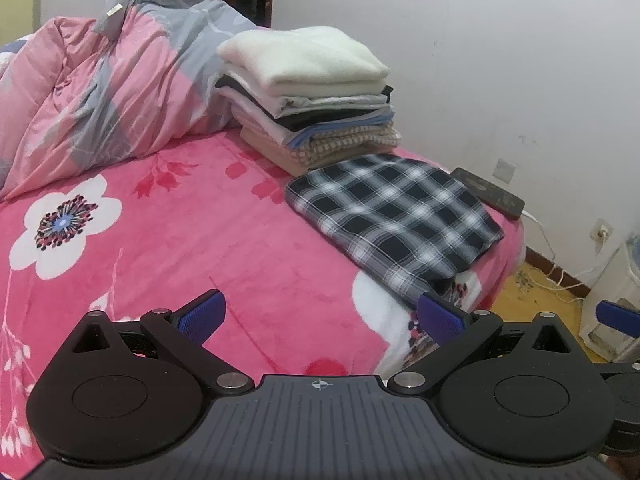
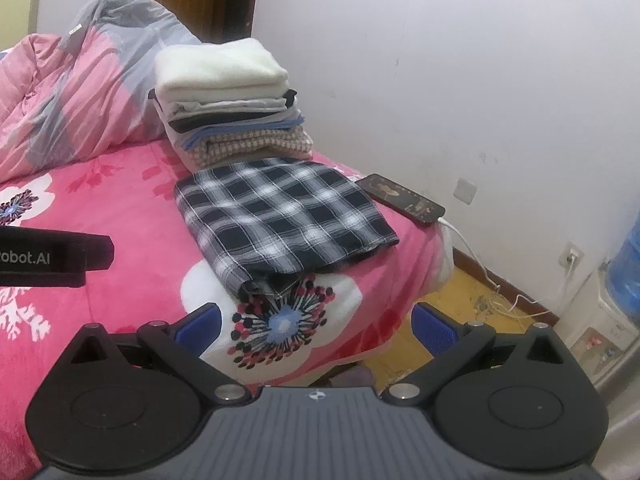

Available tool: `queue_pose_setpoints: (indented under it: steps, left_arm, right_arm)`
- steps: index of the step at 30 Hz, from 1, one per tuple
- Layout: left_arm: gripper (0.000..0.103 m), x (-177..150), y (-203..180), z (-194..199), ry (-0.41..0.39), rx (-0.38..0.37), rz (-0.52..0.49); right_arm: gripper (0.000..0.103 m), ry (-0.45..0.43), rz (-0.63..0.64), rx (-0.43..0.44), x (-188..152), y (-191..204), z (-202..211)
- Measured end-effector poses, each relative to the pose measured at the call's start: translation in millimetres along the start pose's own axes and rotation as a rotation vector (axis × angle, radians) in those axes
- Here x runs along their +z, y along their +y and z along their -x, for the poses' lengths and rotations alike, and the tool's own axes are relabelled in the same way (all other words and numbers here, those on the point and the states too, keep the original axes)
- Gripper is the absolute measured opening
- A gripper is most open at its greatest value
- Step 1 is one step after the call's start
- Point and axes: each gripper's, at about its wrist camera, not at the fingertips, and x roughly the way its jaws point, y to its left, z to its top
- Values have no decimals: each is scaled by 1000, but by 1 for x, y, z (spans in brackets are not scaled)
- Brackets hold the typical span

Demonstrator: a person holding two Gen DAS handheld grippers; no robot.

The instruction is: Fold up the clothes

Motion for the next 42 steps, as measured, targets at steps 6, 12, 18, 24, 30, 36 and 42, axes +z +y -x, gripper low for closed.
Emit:
queue_pose_setpoints:
  steps: [6,12,18,24,30,36,42]
  left_arm:
    - [103,-3,-3,0,11,-17,3]
    - [103,-8,-7,-1,32,-32,5]
    - [103,-13,-9,-1,47,-35,5]
    - [103,-15,-11,-2,58,-34,14]
    - [103,-18,-12,-3,72,-38,18]
    - [103,-19,-13,-5,81,-38,18]
    - [103,-20,-14,-5,86,-37,19]
  right_arm:
    - [103,14,-12,-8,-2,-5,-1]
    - [103,32,-23,-18,-6,-10,-2]
    - [103,45,-28,-24,-8,-13,-4]
    - [103,56,-30,-29,-10,-14,-5]
    - [103,63,-31,-33,-11,-15,-5]
    - [103,70,-37,-35,-13,-17,-6]
    - [103,74,-37,-36,-13,-17,-6]
